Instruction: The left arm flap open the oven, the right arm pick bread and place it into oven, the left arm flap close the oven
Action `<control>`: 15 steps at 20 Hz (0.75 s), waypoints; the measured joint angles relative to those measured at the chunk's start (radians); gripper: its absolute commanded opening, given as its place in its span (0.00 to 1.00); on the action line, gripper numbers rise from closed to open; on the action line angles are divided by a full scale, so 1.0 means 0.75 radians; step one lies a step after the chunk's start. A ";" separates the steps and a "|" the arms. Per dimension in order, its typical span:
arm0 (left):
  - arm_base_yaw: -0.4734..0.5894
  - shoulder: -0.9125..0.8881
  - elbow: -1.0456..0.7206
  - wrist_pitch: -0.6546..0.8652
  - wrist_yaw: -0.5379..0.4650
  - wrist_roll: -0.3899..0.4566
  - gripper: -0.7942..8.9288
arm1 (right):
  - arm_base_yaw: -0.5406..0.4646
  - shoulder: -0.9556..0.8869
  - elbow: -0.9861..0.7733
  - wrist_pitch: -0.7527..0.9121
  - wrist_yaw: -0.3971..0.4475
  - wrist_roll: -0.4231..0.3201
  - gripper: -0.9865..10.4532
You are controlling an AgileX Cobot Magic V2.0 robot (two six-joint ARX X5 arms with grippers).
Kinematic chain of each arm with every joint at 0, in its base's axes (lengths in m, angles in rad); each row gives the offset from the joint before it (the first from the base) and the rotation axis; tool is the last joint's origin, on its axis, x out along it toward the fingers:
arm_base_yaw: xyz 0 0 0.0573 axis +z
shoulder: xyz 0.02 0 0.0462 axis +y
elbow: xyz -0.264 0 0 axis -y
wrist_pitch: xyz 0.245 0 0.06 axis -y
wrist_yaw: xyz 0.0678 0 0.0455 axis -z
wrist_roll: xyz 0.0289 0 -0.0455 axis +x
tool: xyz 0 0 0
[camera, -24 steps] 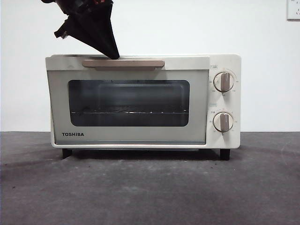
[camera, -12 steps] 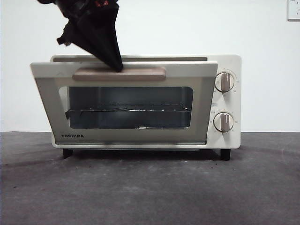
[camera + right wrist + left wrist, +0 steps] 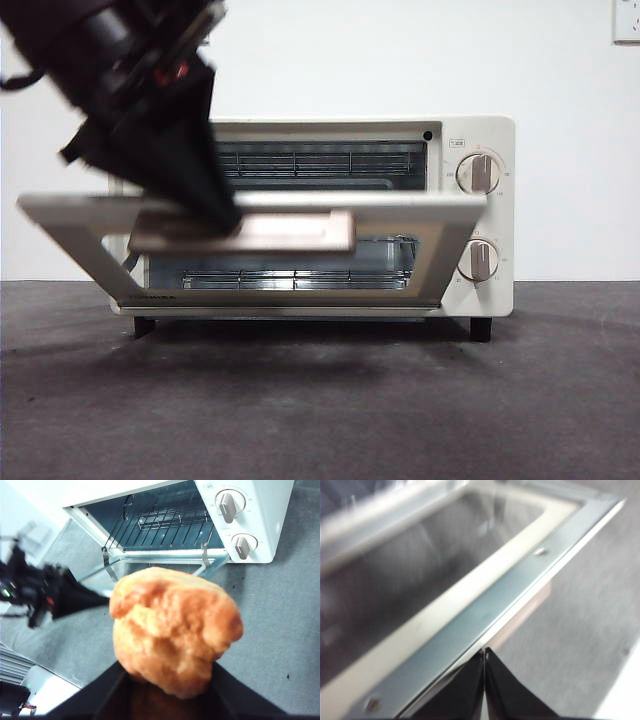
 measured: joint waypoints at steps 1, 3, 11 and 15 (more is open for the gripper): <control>-0.009 -0.002 -0.038 0.005 -0.025 -0.020 0.09 | 0.000 0.000 0.000 0.000 0.000 -0.001 0.22; -0.026 -0.002 -0.095 0.038 -0.066 -0.061 0.09 | 0.000 0.000 0.000 0.001 0.000 -0.003 0.22; -0.094 -0.003 -0.193 0.144 -0.162 -0.151 0.09 | 0.000 0.000 0.000 0.001 0.000 -0.004 0.22; -0.095 -0.003 -0.232 0.164 -0.173 -0.156 0.09 | 0.000 0.000 0.000 0.001 -0.001 -0.003 0.22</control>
